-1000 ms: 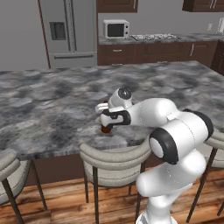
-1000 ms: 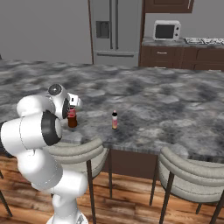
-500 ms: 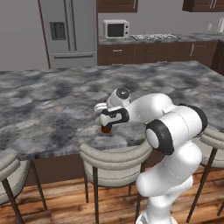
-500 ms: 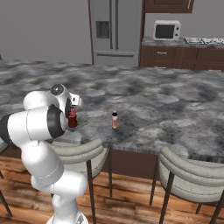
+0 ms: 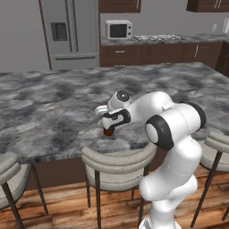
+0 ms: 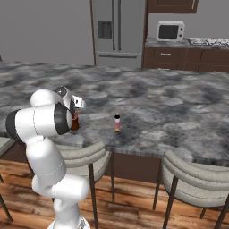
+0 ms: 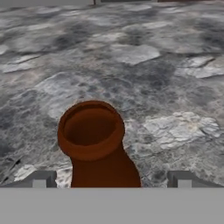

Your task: Place the large bottle from the dining counter next to the other large bottle outside the sink, and place the small bottle from the dining counter next to the other small bottle inside the sink.

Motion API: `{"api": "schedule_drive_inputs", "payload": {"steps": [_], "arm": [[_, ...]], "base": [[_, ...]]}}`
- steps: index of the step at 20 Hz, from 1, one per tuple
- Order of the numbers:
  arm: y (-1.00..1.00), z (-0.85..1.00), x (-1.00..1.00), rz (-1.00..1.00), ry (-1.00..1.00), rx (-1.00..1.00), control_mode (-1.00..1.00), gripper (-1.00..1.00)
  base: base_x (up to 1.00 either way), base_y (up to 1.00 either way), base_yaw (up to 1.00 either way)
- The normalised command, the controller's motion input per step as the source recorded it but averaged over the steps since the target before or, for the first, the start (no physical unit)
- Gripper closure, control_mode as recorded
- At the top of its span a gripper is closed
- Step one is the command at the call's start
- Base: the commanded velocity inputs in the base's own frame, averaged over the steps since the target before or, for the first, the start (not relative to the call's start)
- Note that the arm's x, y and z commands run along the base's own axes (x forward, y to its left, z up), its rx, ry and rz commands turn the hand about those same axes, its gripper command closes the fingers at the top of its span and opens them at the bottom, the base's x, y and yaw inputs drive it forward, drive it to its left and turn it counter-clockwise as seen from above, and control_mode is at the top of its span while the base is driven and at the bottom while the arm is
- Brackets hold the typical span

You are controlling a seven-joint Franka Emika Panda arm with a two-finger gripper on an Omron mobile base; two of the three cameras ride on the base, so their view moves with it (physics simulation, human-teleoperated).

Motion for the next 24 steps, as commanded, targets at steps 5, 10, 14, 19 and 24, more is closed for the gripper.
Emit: {"api": "schedule_drive_inputs", "payload": {"steps": [5,10,14,19,24], "arm": [[0.01,-0.03,0.04,0.0,0.0,0.0,-1.0,-1.0],[0.0,0.0,0.0,0.0,0.0,0.0,-1.0,1.0],[0.0,0.21,-0.29,0.0,-0.02,0.0,-1.0,1.0],[-0.03,0.69,-0.58,0.0,-0.1,0.0,-1.0,1.0],[-0.17,0.89,-0.52,0.0,-0.11,0.03,-1.0,1.0]], "base": [[0.0,0.0,0.0],[0.0,0.0,0.0],[0.0,0.0,0.0],[0.0,0.0,0.0],[0.0,0.0,0.0]]}}
